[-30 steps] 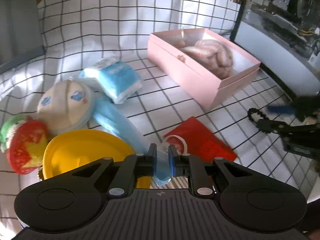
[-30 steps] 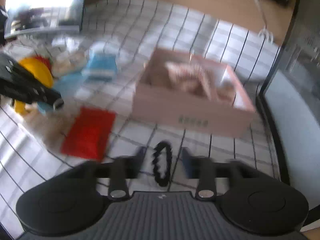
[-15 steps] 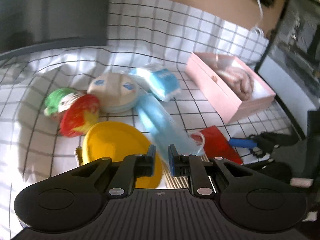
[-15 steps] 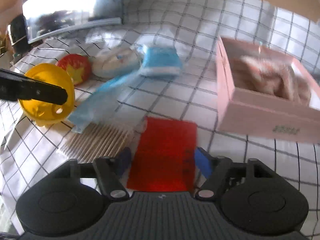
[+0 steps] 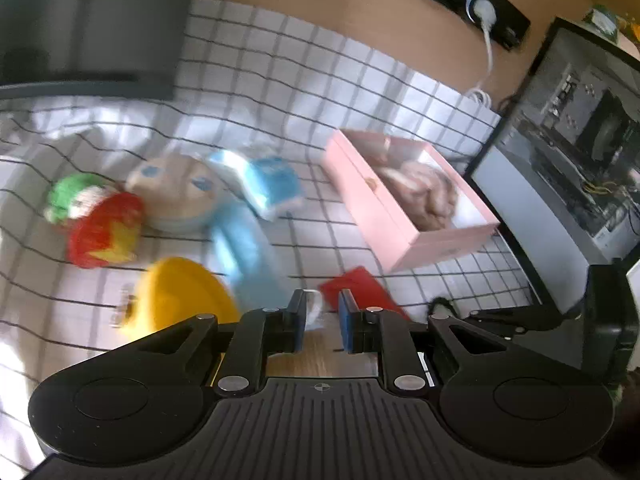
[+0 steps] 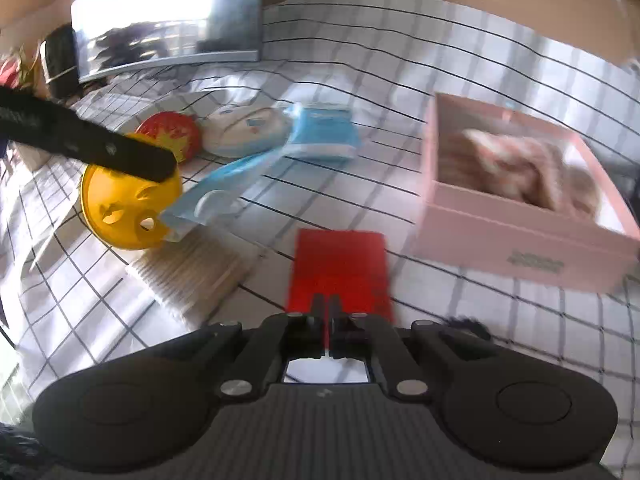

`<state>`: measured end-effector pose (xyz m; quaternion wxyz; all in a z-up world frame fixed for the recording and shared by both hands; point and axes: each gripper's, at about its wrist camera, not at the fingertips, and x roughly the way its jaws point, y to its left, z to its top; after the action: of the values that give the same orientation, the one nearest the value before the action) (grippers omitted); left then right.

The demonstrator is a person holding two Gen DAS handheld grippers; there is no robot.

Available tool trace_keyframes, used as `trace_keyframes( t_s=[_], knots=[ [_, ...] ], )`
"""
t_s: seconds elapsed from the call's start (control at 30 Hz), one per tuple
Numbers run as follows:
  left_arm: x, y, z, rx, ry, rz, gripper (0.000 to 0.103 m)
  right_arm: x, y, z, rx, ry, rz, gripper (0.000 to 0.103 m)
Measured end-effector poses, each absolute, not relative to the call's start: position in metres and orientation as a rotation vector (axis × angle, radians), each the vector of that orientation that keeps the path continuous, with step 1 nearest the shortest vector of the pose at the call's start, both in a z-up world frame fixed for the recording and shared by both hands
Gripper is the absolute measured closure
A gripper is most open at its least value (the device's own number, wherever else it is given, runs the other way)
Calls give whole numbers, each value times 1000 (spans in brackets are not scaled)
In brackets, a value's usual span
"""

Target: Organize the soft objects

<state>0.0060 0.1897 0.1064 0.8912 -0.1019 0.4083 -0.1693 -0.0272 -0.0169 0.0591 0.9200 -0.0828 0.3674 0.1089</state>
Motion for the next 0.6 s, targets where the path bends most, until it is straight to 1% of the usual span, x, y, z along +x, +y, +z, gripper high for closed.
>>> trace_keyframes(
  t_s=[0.03, 0.07, 0.1, 0.13, 0.17, 0.2, 0.37, 0.53, 0.57, 0.6],
  knots=[
    [7, 185, 105, -210, 854, -365, 84, -33, -23, 63, -164, 743, 216, 99],
    [9, 175, 103, -203, 864, -391, 84, -40, -30, 67, -170, 730, 204, 93],
    [12, 166, 101, -187, 872, -417, 84, -46, -37, 70, -185, 719, 188, 80],
    [14, 159, 98, -170, 877, -438, 84, -53, -44, 71, -199, 708, 167, 71],
    [18, 149, 95, -143, 886, -464, 84, -60, -52, 72, -206, 701, 143, 54],
    [25, 139, 90, -110, 899, -479, 84, -68, -61, 72, -204, 701, 118, 47],
    [52, 97, 60, 31, 1050, -427, 82, -86, -100, 63, -140, 758, 42, 47],
    [56, 79, 38, -39, 1125, -316, 81, -95, -133, 49, -43, 733, -88, 47],
    [54, 74, 38, -22, 1105, -302, 79, -94, -140, 47, -12, 738, -95, 47],
    [53, 67, 37, -3, 1108, -298, 73, -94, -145, 45, 10, 741, -96, 45]
  ],
)
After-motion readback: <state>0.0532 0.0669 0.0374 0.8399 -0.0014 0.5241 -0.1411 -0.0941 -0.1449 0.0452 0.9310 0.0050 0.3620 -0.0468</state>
